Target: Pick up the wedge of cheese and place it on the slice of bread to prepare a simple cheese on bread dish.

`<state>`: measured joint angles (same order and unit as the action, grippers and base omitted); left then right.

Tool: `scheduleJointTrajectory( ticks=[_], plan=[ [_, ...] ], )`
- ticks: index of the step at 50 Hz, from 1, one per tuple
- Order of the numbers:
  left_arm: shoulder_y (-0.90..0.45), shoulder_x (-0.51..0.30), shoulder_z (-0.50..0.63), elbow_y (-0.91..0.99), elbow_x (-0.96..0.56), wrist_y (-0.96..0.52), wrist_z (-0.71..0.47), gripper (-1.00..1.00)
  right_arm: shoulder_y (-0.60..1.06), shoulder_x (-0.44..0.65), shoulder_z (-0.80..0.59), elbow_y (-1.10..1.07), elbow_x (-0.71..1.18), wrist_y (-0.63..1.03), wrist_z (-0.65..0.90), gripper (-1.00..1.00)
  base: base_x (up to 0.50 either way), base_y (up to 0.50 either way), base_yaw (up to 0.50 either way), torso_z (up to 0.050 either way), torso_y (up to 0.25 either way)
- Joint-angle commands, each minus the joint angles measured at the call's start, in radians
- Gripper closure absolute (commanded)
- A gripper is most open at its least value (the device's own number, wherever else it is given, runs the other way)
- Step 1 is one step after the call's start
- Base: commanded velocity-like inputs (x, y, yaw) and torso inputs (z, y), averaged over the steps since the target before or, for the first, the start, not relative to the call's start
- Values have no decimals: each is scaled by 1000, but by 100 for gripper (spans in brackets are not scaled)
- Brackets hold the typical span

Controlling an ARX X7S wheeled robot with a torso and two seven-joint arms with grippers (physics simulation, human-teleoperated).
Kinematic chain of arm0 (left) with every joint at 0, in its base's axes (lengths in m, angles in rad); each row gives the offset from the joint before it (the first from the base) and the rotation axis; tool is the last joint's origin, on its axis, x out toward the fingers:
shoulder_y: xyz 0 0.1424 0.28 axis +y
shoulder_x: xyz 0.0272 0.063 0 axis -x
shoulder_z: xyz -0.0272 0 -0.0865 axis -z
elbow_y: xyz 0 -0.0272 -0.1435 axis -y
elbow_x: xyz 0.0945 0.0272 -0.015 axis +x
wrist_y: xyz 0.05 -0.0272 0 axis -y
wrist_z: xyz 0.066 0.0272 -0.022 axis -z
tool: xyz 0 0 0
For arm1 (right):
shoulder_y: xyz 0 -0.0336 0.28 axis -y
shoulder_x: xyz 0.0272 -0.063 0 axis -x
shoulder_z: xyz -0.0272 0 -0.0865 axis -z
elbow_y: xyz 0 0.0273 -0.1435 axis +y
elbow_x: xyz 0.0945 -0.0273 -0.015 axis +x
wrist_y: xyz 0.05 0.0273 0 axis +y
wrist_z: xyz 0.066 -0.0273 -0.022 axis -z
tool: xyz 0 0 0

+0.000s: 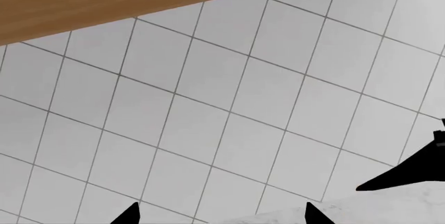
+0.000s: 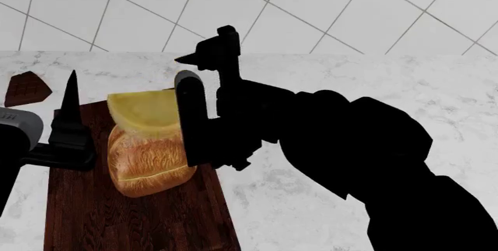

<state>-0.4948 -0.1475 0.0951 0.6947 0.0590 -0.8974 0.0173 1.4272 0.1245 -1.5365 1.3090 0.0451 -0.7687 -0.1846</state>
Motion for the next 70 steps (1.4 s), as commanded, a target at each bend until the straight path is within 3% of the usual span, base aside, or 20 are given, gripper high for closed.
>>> scheduleJointTrajectory(
  ticks=[1, 52, 67, 70],
  plan=[
    [4, -2, -4, -9, -6, 11, -8, -100, 2, 2, 70, 0, -41, 1, -38, -100, 0, 0, 0, 0, 0],
    [-1, -20, 3, 1, -38, 1, -43, -100, -64, 25, 72, 0, -45, -9, -60, -100, 0, 0, 0, 0, 0],
    [1, -25, 0, 3, -49, 3, -52, -100, -74, 77, 72, -12, -43, 17, -79, -100, 0, 0, 0, 0, 0],
    [-4, -25, 0, 13, -50, -12, -55, -100, -75, 162, 70, -207, -44, 140, -87, -100, 0, 0, 0, 0, 0]
  ],
)
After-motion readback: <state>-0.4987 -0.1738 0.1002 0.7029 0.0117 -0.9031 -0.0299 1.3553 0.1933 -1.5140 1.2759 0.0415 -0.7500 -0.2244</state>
